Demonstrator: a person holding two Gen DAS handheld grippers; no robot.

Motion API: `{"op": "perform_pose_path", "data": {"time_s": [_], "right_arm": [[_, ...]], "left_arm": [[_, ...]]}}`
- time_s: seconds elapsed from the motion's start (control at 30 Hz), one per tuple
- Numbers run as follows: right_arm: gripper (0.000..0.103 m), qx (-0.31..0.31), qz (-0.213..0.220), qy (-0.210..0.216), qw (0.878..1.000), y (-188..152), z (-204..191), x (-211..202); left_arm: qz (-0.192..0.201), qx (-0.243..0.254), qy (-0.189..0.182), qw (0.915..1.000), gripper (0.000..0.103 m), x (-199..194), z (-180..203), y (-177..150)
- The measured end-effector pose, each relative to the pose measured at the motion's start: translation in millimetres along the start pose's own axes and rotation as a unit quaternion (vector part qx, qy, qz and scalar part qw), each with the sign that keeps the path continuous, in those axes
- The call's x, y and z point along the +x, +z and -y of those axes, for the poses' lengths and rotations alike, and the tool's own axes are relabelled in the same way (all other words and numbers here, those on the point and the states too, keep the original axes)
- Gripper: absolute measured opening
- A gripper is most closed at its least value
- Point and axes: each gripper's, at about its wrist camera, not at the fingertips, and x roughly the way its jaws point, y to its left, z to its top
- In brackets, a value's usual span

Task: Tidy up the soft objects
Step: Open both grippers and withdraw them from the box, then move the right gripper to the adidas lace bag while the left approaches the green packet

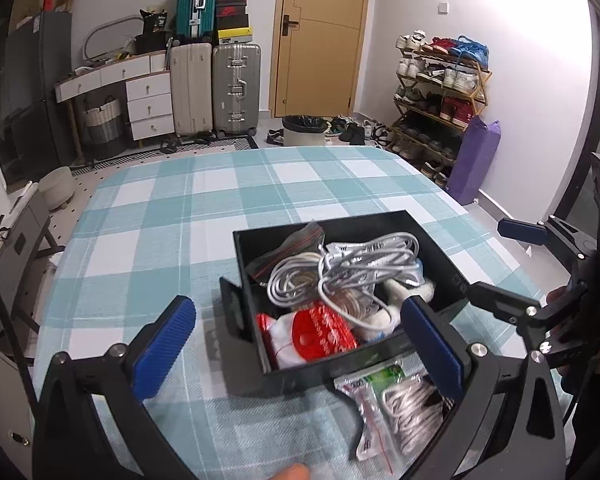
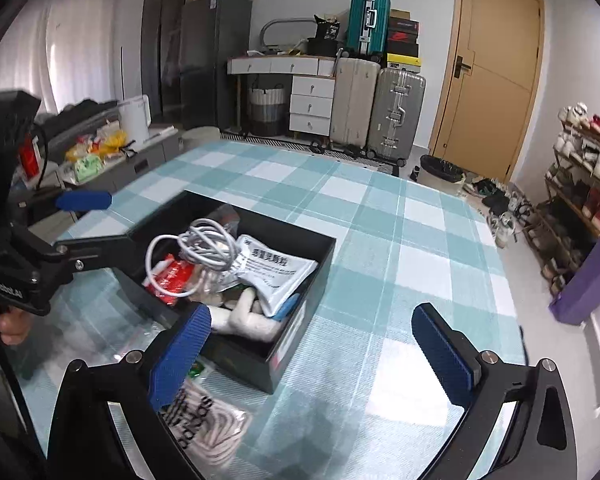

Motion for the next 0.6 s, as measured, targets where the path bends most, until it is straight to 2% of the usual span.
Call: {"op": "perform_pose_path", "data": {"time_s": [0.3, 0.6], "right_arm": [[0.102, 0.004, -0.002, 0.037, 0.999, -19, -16, -13], [0.102, -0.022, -0.018, 0.072, 0.997, -33, -33, -12]], "left_arm": [[-0.005, 0.013, 0.007, 0.9999, 0.103, -9, 7, -29], [-0.005, 0.021, 0.018, 0.9996, 0.103, -10, 7, -45]]}}
